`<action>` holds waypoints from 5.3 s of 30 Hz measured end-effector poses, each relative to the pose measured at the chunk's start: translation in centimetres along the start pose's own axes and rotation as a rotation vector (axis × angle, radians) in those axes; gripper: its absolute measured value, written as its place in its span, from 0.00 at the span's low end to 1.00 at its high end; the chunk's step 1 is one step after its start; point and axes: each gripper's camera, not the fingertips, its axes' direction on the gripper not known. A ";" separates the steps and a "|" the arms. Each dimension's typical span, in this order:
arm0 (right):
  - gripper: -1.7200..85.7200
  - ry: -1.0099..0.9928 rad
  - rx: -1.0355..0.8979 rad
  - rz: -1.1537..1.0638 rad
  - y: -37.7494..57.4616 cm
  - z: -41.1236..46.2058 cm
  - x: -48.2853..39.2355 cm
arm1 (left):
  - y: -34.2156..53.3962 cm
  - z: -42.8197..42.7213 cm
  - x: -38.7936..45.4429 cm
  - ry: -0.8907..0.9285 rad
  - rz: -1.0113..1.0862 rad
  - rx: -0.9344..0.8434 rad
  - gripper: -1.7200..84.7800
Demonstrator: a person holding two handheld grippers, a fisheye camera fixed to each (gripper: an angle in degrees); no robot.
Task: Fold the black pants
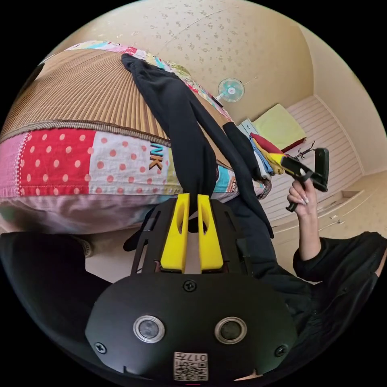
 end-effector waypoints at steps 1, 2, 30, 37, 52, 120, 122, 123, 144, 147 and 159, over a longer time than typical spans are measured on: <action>0.10 -0.001 -0.025 -0.072 -2.9 2.5 -2.0 | 0.0 -0.1 -0.3 0.019 -0.002 0.003 0.08; 0.10 0.003 -0.040 -0.098 -4.4 3.9 -2.9 | 0.0 -0.2 -0.9 0.058 -0.013 0.008 0.08; 0.06 0.374 -0.302 -0.101 -27.0 43.3 -8.3 | -1.3 -9.7 -9.3 0.065 -0.355 0.460 0.14; 0.06 0.094 -0.181 0.192 -27.8 41.2 -2.8 | -2.5 -9.8 -9.9 0.078 -0.358 0.444 0.12; 0.10 0.321 -0.124 -0.113 2.1 24.6 -10.6 | -2.8 -9.3 -9.4 0.081 -0.351 0.435 0.11; 0.05 -0.672 0.015 -0.149 21.5 -14.9 8.2 | 2.1 -6.5 -2.7 0.150 0.071 0.387 0.16; 0.05 -0.680 -0.066 -0.149 21.3 -11.2 6.4 | 1.5 -6.2 -3.2 0.216 0.079 0.351 0.16; 0.05 -0.681 -0.107 -0.151 21.4 -9.2 5.4 | 0.7 -5.4 -3.9 0.282 0.061 0.289 0.17; 0.08 -0.527 -0.090 0.008 11.7 -6.2 17.9 | -3.8 0.7 -4.7 0.380 0.056 -0.065 0.07; 0.10 -0.399 0.119 0.265 6.0 -4.4 26.9 | -4.4 0.8 -4.1 0.392 0.101 -0.095 0.07; 0.12 -0.203 0.205 0.817 -8.5 9.4 41.4 | -5.3 0.9 -5.7 0.464 0.097 -0.135 0.06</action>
